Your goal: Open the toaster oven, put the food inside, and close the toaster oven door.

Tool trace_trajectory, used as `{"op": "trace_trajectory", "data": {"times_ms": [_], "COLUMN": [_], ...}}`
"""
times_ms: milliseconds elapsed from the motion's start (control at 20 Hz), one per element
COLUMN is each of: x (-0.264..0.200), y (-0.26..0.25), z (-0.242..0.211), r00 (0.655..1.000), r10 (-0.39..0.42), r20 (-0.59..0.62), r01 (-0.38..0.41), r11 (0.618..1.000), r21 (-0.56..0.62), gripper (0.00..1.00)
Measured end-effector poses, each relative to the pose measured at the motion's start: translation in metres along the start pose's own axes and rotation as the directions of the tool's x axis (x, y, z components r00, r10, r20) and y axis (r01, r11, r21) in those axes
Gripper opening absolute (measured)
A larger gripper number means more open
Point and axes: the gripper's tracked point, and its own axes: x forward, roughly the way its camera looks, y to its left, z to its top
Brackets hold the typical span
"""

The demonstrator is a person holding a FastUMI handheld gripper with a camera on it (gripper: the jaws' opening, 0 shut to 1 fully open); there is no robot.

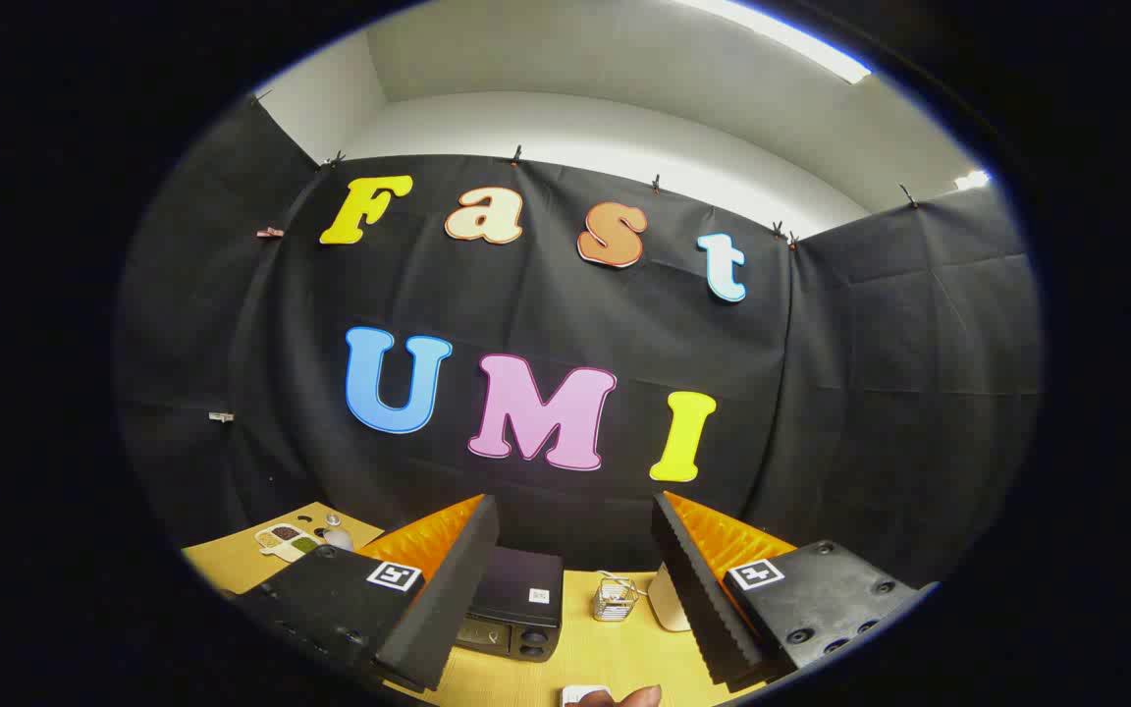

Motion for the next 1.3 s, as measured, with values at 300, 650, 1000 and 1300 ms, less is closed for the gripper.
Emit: {"op": "trace_trajectory", "data": {"times_ms": [300, 650, 1000, 1300], "x": [-0.007, -0.011, -0.011, -0.009], "y": [0.006, 0.010, 0.015, 0.021], "z": [-0.002, -0.005, -0.004, -0.004], "r00": [1.000, 1.000, 0.999, 0.994], "r10": [0.016, 0.020, 0.046, 0.109], "r20": [-0.010, -0.014, -0.015, -0.026], "r01": [-0.015, -0.020, -0.045, -0.108], "r11": [1.000, 1.000, 0.999, 0.994], "r21": [0.009, 0.000, 0.025, 0.033], "gripper": [0.97, 0.97, 0.97, 0.97]}}
